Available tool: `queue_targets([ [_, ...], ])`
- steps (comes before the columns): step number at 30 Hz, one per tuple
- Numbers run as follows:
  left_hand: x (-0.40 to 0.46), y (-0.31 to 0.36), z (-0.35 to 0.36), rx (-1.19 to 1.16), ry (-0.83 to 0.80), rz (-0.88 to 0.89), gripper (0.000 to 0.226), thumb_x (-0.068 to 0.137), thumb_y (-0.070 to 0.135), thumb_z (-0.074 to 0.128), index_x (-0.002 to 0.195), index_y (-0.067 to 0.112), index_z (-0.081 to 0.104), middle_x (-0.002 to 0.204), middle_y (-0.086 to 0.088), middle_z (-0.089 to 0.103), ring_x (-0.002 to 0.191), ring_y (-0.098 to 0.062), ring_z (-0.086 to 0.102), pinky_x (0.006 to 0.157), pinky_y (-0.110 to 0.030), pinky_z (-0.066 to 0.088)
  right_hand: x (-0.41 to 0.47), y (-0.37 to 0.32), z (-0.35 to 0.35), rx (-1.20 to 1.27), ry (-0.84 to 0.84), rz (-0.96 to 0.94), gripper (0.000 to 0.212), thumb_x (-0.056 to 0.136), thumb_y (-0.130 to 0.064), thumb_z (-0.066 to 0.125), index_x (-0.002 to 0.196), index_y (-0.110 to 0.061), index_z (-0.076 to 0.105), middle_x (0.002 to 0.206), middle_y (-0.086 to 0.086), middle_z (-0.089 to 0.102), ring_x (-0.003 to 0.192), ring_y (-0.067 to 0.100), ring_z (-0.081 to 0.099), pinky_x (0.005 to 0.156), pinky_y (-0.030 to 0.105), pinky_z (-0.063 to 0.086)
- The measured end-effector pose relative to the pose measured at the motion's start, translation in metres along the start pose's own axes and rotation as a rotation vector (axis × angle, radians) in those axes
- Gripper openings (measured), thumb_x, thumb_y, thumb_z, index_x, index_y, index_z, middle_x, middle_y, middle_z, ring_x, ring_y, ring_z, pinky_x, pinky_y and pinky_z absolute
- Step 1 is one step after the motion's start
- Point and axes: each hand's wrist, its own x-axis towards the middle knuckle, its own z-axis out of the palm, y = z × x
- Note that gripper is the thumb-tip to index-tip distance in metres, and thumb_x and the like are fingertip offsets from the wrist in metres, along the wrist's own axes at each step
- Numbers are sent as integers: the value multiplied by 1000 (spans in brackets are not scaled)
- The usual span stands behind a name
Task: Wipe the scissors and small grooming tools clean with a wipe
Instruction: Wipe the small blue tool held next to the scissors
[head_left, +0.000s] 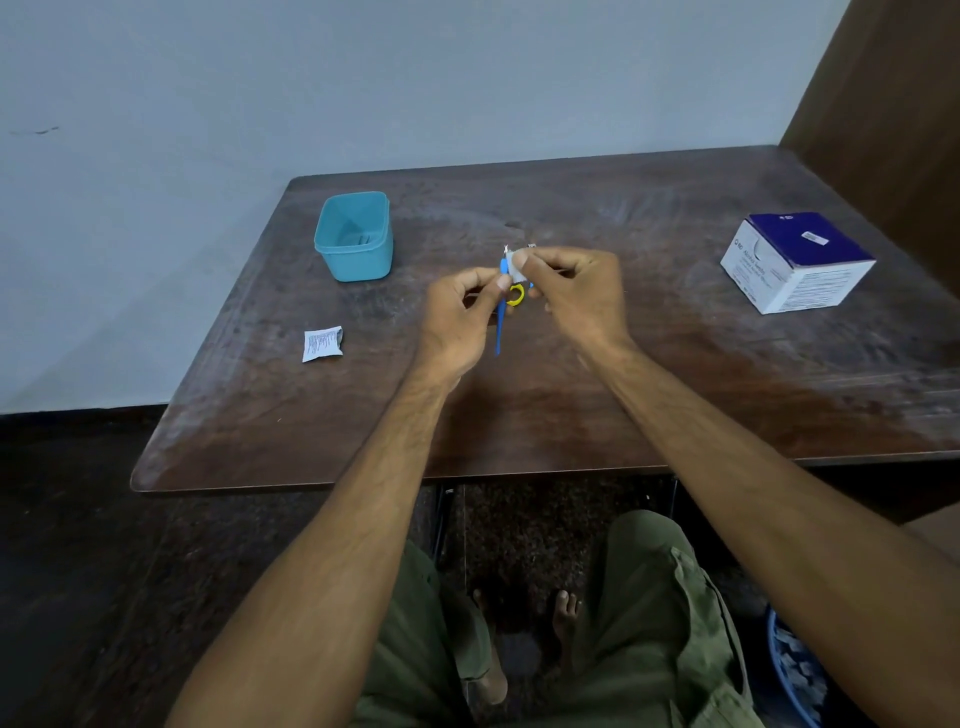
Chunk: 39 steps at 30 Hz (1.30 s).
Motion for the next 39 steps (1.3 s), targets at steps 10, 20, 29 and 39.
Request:
queue_targets([
  [10,-3,-4,-5,-27,-35,2,11,90,7,63,96,8,72,75,-2,70,65,-5,63,71,-24,56,0,2,-3,-13,-114,56,10,85,-14,72,79,-21,75,54,-18,64,48,-3,51,46,9,38],
  [20,-8,-6,0,-37,-86,-53,21,97,9,53,98,-5,69,72,-4,62,59,-5,59,66,-21,51,3,6,-6,86,-44,202,13,87,-17,69,74,-17,73,61,2,58,46,0,48,46,16,37],
  [29,-22,-20,-7,-120,-133,-173,17,96,7,55,88,9,70,64,5,67,57,-5,61,59,-18,52,7,12,-9,127,43,232,14,87,-18,70,74,-17,73,64,1,61,50,3,47,46,17,36],
  [39,-18,-14,-3,-98,-57,-138,19,94,5,57,82,12,70,56,8,64,52,-3,57,58,-18,51,6,10,-3,205,49,252,15,87,-18,70,72,-17,72,53,-6,59,47,1,48,45,16,36],
])
